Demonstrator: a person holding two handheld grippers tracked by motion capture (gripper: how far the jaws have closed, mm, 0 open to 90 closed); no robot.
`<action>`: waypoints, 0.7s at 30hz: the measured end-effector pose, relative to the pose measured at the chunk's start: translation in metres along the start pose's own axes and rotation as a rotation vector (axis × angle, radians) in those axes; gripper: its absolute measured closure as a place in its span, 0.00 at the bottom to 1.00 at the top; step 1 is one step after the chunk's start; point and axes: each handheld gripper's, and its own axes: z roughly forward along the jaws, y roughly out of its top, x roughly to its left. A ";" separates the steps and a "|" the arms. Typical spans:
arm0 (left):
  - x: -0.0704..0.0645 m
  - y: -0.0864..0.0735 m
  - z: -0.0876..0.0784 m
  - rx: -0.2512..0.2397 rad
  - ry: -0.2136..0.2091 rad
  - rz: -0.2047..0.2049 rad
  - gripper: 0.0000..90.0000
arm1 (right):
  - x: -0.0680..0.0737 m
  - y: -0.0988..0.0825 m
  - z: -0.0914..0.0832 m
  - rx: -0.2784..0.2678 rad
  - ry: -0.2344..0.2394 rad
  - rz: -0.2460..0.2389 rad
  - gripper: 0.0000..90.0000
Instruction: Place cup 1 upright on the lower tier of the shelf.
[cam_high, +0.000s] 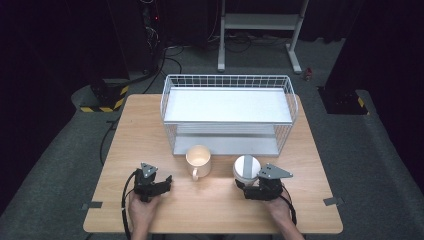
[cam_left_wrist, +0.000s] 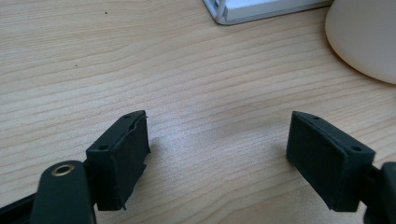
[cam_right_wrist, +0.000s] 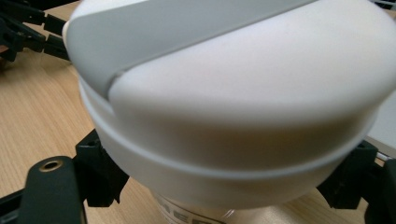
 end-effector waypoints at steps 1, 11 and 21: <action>0.000 0.000 0.000 0.000 0.000 0.000 0.24 | -0.001 0.000 0.000 -0.001 -0.001 -0.001 0.20; 0.000 0.000 0.000 0.000 0.000 0.000 0.24 | -0.010 0.008 0.004 0.004 -0.021 0.007 0.20; 0.000 0.000 0.000 0.001 -0.002 -0.002 0.24 | -0.021 0.019 0.013 0.005 -0.062 0.002 0.20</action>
